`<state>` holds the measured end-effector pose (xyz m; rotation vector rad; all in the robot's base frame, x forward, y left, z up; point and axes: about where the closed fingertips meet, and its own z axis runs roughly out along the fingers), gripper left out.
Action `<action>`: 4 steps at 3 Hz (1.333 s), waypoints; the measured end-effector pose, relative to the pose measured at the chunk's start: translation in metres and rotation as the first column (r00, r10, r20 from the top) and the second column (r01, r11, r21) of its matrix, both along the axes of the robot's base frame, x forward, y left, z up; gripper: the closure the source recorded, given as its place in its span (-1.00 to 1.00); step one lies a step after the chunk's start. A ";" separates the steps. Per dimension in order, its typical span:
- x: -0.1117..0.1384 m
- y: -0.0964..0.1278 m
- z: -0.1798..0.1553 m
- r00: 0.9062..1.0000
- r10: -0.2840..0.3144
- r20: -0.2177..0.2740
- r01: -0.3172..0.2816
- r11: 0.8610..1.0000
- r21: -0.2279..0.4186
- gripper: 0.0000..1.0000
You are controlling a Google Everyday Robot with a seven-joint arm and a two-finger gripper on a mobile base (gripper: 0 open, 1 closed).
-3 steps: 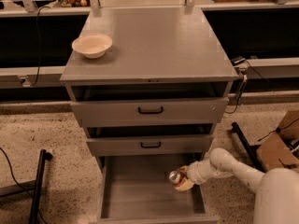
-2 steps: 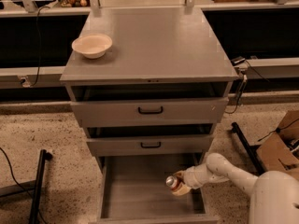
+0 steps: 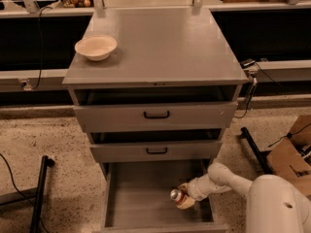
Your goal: Place coke can into bottom drawer
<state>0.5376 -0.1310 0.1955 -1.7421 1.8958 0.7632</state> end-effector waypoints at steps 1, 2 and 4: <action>-0.001 0.002 -0.002 1.000 0.001 -0.002 -0.001 1.000 0.001 -0.31; -0.002 0.004 -0.003 1.000 0.004 -0.006 -0.004 1.000 0.003 -0.78; -0.004 0.005 -0.005 1.000 0.006 -0.008 -0.006 1.000 0.005 -1.00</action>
Offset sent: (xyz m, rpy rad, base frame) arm -0.0003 0.0010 -0.0017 0.0002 0.0017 0.0006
